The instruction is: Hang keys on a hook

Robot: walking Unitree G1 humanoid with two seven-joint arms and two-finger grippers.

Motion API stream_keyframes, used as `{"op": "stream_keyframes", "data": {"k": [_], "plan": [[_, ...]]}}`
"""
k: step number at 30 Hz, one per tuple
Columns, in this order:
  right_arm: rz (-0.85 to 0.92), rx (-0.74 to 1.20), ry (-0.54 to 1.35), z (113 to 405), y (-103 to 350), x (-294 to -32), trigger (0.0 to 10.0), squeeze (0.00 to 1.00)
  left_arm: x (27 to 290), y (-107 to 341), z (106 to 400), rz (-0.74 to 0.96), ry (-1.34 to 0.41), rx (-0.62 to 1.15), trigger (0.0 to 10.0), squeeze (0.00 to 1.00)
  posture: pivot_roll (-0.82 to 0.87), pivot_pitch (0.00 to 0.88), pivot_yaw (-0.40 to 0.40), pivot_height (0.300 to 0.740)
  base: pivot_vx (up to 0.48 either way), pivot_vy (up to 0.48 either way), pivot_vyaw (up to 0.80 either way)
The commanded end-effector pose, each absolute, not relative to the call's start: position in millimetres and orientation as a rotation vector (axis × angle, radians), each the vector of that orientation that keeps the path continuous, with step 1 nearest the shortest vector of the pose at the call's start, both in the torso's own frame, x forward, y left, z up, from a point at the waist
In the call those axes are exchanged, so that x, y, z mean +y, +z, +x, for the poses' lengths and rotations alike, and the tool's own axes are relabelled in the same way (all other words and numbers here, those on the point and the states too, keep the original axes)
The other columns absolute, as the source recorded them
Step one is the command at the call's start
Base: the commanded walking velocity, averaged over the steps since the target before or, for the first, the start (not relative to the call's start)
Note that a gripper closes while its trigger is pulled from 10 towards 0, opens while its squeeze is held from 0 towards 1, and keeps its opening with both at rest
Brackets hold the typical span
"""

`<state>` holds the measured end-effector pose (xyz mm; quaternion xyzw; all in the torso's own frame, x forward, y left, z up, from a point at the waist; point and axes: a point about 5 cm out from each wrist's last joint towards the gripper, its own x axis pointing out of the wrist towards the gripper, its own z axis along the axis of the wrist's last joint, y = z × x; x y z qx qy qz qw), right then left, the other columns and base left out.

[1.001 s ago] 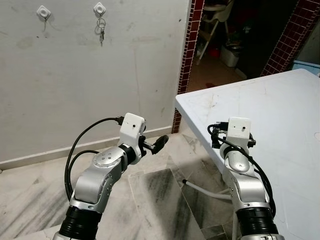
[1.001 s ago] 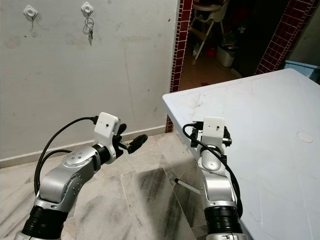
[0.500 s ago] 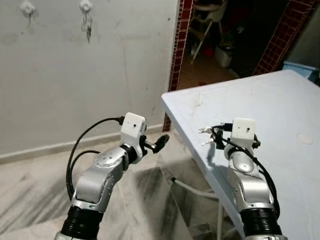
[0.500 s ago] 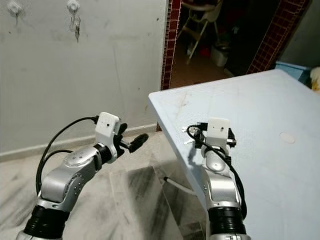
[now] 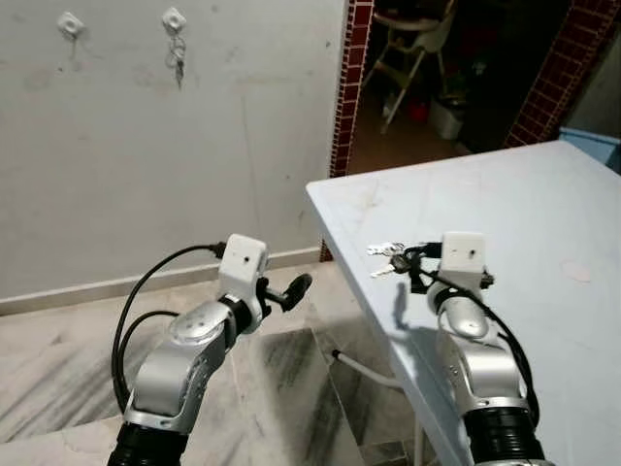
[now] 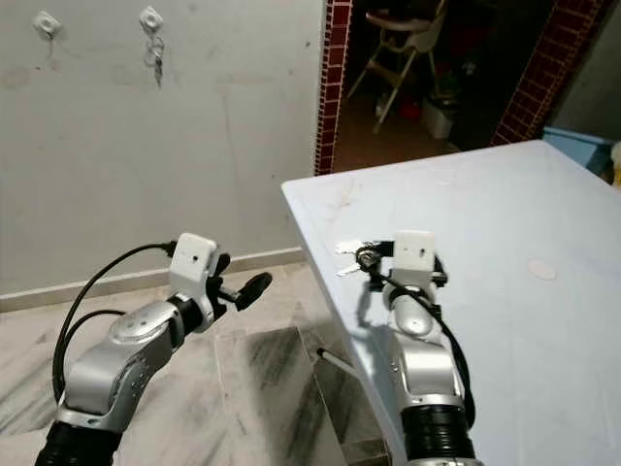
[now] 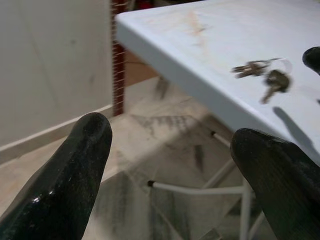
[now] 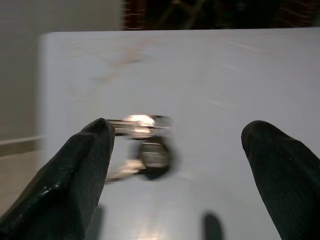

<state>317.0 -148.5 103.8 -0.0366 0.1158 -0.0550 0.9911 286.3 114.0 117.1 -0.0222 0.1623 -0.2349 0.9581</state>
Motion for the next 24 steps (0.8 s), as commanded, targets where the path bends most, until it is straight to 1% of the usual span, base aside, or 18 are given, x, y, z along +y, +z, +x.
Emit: {"op": "stream_keyframes", "data": {"k": [1,4,6,14,15,24], "plan": [[-0.063,0.230,-0.090,317,107,-148,10.0,0.00,114,122,286,-0.031,-0.462,0.317,10.0,0.00,0.15,0.000,-0.053,0.740,0.000,0.000,0.00],[-0.054,0.239,-0.044,317,106,-141,10.0,0.00,117,121,284,-0.023,-0.455,0.321,10.0,0.00,0.15,0.000,-0.053,0.740,0.000,0.000,0.00],[-0.058,0.251,-0.019,317,106,-138,10.0,0.00,118,118,279,0.005,-0.486,0.342,10.0,0.00,0.15,0.000,-0.056,0.740,0.000,0.000,0.00],[-0.106,0.283,-0.128,314,101,-155,10.0,0.00,124,116,273,0.041,-0.550,0.385,10.0,0.00,0.15,0.000,-0.056,0.740,0.000,0.000,0.00],[-0.108,0.279,-0.136,314,102,-156,10.0,0.00,124,117,273,0.039,-0.548,0.382,10.0,0.00,0.15,0.000,-0.047,0.740,0.000,0.000,0.00],[-0.108,0.289,-0.129,311,101,-153,10.0,0.00,118,120,270,0.022,-0.572,0.388,10.0,0.00,0.15,0.000,-0.047,0.740,0.000,0.000,0.00]]}}
